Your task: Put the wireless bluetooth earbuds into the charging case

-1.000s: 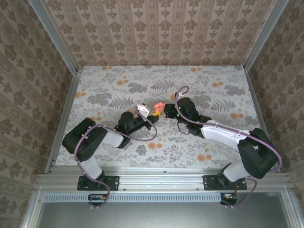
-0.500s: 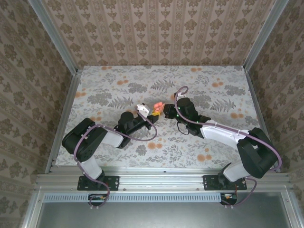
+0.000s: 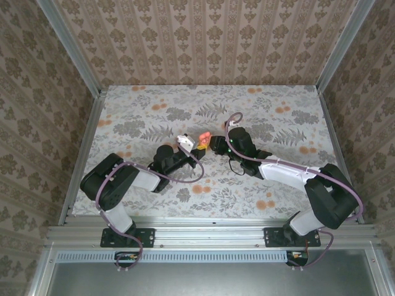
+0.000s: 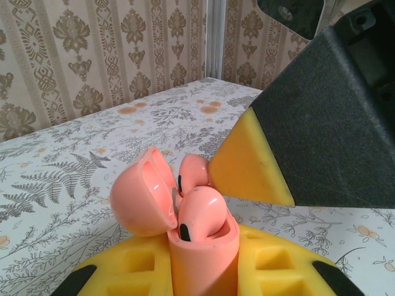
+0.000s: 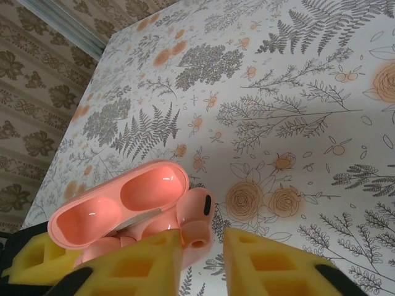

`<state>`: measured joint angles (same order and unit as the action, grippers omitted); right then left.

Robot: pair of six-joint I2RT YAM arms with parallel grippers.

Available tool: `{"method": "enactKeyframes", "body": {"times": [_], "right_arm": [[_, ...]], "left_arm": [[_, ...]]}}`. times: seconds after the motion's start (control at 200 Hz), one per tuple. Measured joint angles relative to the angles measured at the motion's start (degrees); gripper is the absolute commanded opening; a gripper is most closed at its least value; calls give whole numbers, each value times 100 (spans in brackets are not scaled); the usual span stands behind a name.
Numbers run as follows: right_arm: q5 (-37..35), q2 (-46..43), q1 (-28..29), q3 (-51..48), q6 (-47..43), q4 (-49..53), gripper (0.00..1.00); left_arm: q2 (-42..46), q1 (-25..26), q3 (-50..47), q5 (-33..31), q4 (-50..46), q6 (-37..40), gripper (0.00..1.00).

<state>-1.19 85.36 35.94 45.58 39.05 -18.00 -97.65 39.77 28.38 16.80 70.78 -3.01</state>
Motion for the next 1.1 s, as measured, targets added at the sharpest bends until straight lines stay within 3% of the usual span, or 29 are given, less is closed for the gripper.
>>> {"method": "enactKeyframes", "body": {"times": [0.185, 0.57, 0.77, 1.1], "right_arm": [[-24, -149, 2, 0, -96, 103, 41], [-52, -1928, -107, -57, -793, 511, 53], [48, -2323, -319, -39, -1270, 1051, 59], [1305, -2262, -1010, 474, -1805, 1937, 60]], "left_arm": [[59, 2, 0, -13, 4, 0, 9], [295, 7, -63, 98, 44, 0, 9], [466, 7, -118, 216, 46, 0, 9], [675, 7, -175, 763, 42, 0, 9]]}}
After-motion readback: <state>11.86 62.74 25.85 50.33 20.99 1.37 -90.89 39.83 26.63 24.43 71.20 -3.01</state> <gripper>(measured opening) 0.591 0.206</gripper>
